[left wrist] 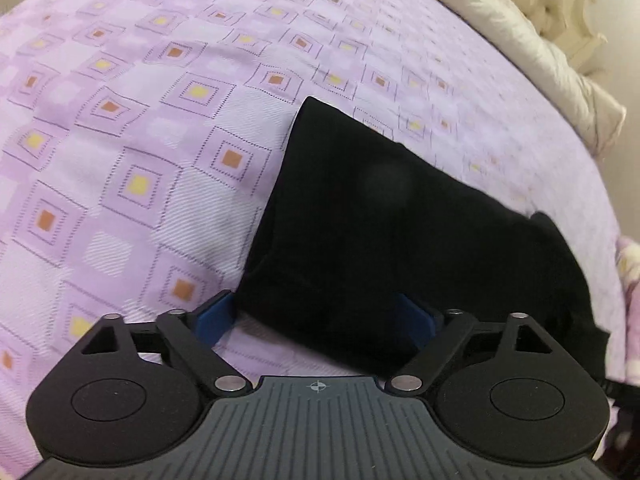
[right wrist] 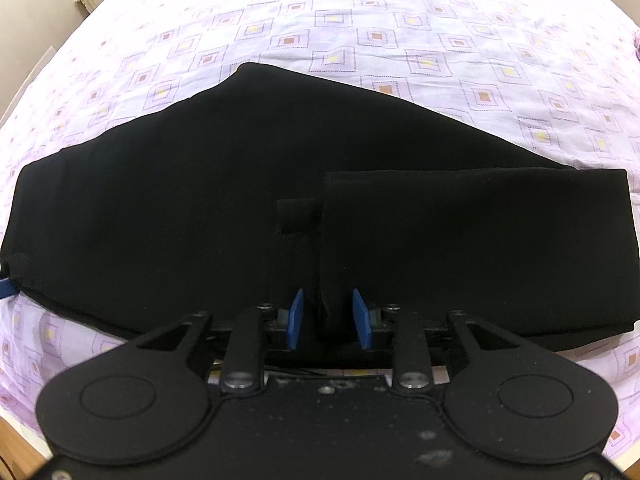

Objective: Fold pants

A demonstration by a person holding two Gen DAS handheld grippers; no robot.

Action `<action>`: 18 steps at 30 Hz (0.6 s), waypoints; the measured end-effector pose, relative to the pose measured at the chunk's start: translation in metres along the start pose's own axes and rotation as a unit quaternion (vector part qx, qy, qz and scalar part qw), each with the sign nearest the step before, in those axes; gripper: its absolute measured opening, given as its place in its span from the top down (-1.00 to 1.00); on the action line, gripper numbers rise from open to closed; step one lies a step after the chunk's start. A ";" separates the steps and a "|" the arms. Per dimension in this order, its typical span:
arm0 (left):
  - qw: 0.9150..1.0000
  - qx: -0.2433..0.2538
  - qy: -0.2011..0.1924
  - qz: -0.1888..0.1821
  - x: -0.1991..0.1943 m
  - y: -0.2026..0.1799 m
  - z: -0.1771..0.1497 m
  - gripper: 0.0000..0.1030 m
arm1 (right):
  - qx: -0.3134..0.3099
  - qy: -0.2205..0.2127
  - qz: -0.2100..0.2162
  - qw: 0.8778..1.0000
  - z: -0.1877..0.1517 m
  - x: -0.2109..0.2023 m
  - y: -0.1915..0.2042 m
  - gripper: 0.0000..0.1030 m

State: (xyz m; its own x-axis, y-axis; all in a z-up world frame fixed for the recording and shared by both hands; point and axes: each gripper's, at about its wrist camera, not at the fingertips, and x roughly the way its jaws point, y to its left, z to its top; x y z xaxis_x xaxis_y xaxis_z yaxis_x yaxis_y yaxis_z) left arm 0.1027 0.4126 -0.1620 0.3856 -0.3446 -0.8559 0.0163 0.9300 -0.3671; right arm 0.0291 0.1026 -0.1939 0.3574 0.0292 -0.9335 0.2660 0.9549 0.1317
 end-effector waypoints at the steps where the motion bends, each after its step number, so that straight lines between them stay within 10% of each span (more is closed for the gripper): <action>1: 1.000 -0.007 -0.003 -0.006 0.003 0.000 0.002 -0.86 | -0.001 0.000 0.000 1.000 -0.001 -0.004 -0.001 0.38; 10: 0.997 -0.038 -0.015 -0.067 0.014 0.001 0.012 -0.82 | -0.002 0.002 -0.002 1.000 0.001 -0.008 0.004 0.38; 12: 0.997 -0.044 -0.020 -0.061 0.013 0.002 0.014 -0.18 | -0.002 0.004 -0.002 1.000 0.002 -0.009 0.005 0.38; 13: 0.998 -0.043 -0.019 -0.049 0.012 0.002 0.016 0.45 | -0.003 0.004 -0.002 1.000 0.003 -0.009 0.005 0.38; 18: 0.998 -0.013 -0.033 -0.053 0.003 -0.016 0.017 0.52 | -0.001 0.006 0.002 1.000 0.005 -0.010 0.003 0.38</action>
State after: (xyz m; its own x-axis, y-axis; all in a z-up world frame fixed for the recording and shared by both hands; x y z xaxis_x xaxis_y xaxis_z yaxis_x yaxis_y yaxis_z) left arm 0.1194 0.3987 -0.1527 0.4431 -0.4311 -0.7861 0.0374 0.8849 -0.4642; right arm 0.0304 0.1042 -0.1823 0.3482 0.0372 -0.9367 0.2629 0.9552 0.1357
